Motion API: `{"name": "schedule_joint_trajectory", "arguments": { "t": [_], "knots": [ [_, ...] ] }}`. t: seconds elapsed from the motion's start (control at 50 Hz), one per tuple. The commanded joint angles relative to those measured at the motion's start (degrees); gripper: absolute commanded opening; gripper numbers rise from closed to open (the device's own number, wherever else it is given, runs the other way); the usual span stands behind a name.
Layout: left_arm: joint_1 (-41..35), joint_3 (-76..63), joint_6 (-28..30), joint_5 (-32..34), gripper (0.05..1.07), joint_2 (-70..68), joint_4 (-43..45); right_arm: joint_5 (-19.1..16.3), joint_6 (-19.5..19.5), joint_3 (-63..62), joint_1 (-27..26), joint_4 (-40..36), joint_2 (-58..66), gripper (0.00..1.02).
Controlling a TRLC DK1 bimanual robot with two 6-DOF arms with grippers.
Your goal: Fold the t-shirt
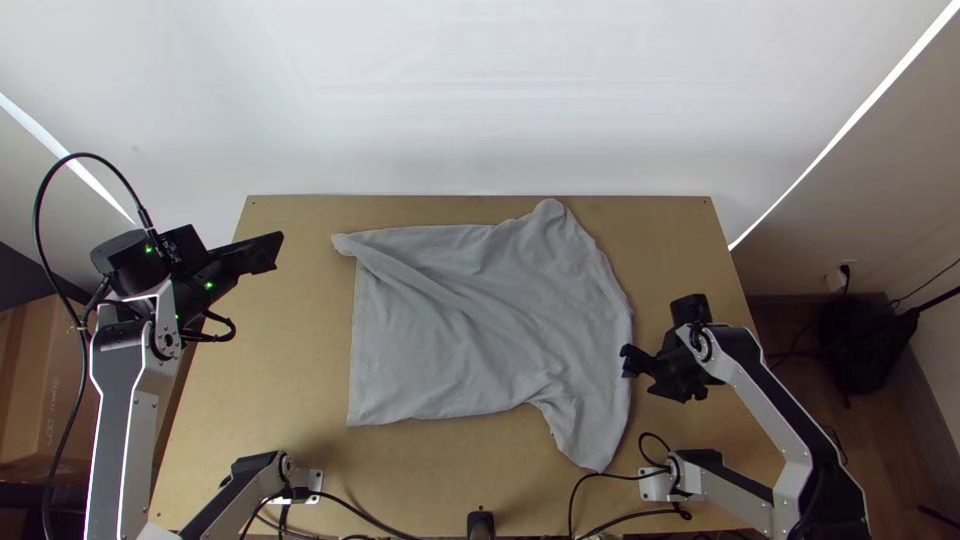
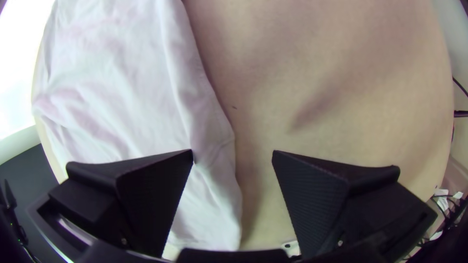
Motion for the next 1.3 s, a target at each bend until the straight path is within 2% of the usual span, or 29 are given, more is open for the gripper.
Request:
{"name": "schedule_joint_trajectory", "arguments": {
  "t": [0.0,0.24,0.3,0.42,0.44,0.46,0.5,0.68,0.74,0.84,0.92,1.02,1.16,1.28],
  "knots": [
    [0.63,2.14,-0.79,0.42,1.02,-0.19,-0.5,-0.58,0.12,-1.12,1.59,0.71,2.68,0.72],
    [1.69,2.67,-0.7,0.42,1.02,-0.01,-0.59,-0.58,-0.23,-1.3,2.73,2.21,5.76,0.69],
    [1.69,2.67,-0.7,0.42,1.02,-0.01,-0.77,-0.58,-0.23,-1.21,2.64,2.73,6.81,0.51],
    [1.95,2.49,-0.43,0.42,1.02,-0.19,-1.21,-0.58,-1.02,-1.65,3.61,2.65,6.73,0.48],
    [1.95,2.4,-0.26,0.42,1.02,-0.27,-1.29,-0.49,-0.93,-1.38,4.05,2.65,6.9,0.42],
    [2.04,2.31,-0.17,0.42,1.02,-0.27,-1.29,-0.49,-0.85,-0.95,4.67,2.21,7.16,0.31],
    [2.04,2.14,-0.08,0.42,1.02,-0.27,-1.38,0.13,-0.93,-0.33,4.67,1.68,7.25,0.02],
    [1.95,0.73,2.03,1.12,1.02,-0.54,-2.61,1.09,-0.32,-1.91,4.93,3.0,0.57,0.02],
    [1.25,0.03,7.92,1.38,1.02,-0.27,-5.07,1.09,-0.32,-1.74,4.93,3.09,-0.66,0.02],
    [-1.13,0.29,17.14,1.38,1.02,0.16,-14.39,1.09,0.12,-1.47,4.75,3.09,-2.24,0.02],
    [-5.61,-0.32,26.9,1.38,1.02,-0.27,-25.82,1.09,0.12,-1.3,4.75,3.09,-2.85,0.02],
    [-8.33,-1.55,36.13,-1.34,1.02,0.87,-39.53,1.0,0.47,-1.03,5.02,3.09,-3.29,0.02],
    [-12.38,-6.65,44.48,-8.28,1.02,1.22,-51.13,1.09,1.26,-0.51,5.46,3.09,-3.47,0.02],
    [-19.23,-12.01,44.04,-13.73,1.02,2.01,-51.57,1.09,1.61,0.11,5.9,3.09,-3.47,0.02]
  ]
}}
